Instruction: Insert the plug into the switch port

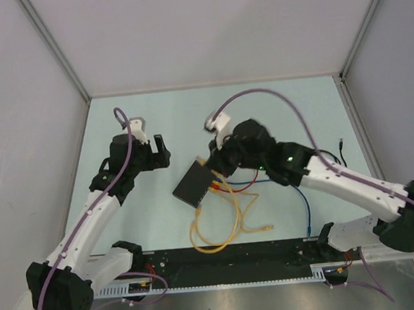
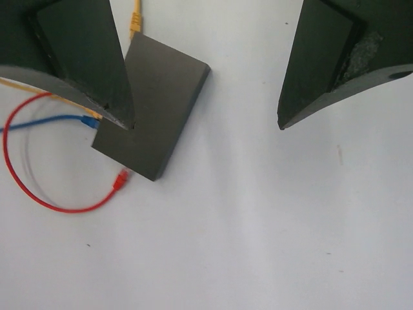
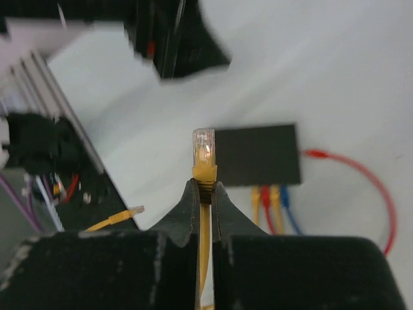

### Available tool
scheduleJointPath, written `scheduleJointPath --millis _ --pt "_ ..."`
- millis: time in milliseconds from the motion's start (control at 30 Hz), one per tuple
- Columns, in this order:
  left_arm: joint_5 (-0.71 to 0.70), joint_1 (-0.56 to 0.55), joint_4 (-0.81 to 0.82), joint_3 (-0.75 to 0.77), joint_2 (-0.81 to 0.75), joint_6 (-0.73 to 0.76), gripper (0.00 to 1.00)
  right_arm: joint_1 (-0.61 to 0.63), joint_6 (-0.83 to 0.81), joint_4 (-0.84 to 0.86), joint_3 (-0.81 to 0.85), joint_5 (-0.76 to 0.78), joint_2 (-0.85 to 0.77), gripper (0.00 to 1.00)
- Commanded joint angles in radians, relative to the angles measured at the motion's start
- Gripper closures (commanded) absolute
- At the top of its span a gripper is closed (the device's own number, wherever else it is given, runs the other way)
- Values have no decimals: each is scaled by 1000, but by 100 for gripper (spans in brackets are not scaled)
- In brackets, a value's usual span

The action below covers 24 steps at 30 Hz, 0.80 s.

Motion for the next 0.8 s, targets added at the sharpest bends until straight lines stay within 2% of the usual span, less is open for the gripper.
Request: scheduleJointPath --millis 0,167,333,467,767 --pt "-124 14 -14 -2 -29 -20 5 131 47 15 -128 15 129 100" --pt "1 14 20 -38 -27 -14 5 193 44 134 -217 56 335 100" --pt "168 14 40 -48 52 11 5 208 22 173 -228 193 482 100" --pt "262 13 38 -19 148 20 4 208 22 187 -234 285 519 100" --pt "369 13 -8 93 353 14 4 184 18 222 -259 299 530 100"
